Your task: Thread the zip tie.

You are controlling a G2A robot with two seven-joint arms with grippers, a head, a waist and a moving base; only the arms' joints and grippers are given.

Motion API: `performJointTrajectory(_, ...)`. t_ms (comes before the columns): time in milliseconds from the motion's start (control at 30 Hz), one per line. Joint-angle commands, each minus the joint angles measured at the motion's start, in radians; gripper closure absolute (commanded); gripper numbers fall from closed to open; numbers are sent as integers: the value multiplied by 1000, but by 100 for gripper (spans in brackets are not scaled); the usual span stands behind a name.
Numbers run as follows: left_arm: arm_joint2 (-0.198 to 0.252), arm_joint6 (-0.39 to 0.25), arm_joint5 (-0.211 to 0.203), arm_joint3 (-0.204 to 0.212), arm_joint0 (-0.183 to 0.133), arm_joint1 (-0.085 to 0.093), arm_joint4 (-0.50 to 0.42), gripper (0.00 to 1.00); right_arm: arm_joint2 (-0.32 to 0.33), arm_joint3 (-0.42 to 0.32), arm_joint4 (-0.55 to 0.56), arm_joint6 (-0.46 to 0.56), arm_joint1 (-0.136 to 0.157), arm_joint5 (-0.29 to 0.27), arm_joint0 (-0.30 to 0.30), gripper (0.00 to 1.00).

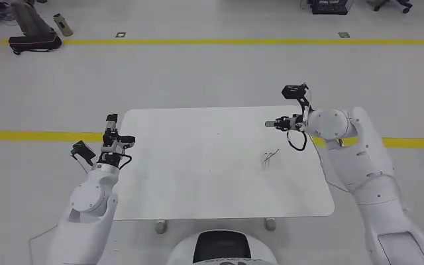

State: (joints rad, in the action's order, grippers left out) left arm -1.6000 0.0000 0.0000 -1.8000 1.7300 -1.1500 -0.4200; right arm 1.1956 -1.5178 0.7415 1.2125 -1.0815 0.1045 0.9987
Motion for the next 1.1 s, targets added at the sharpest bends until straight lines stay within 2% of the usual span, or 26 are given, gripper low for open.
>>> performJointTrajectory(0,0,0,0,0,0,0,0,0,-58,16,35,16,-8,22,-25,0)
performJointTrajectory(133,0,0,0,0,0,0,0,0,-134,60,62,50,-25,100,-42,0)
performJointTrajectory(433,0,0,0,0,0,0,0,0,-134,60,62,50,-25,100,-42,0)
performJointTrajectory(500,0,0,0,0,0,0,0,0,-154,51,132,44,-23,88,-43,0)
performJointTrajectory(633,0,0,0,0,0,0,0,0,-244,23,325,104,-33,199,-49,0)
performJointTrajectory(667,0,0,0,0,0,0,0,0,-267,25,347,124,-40,231,-55,0)
performJointTrajectory(800,0,0,0,0,0,0,0,0,-279,81,407,167,-73,235,-71,0)
performJointTrajectory(1067,0,0,0,0,0,0,0,0,-195,188,445,177,-166,235,-22,0)
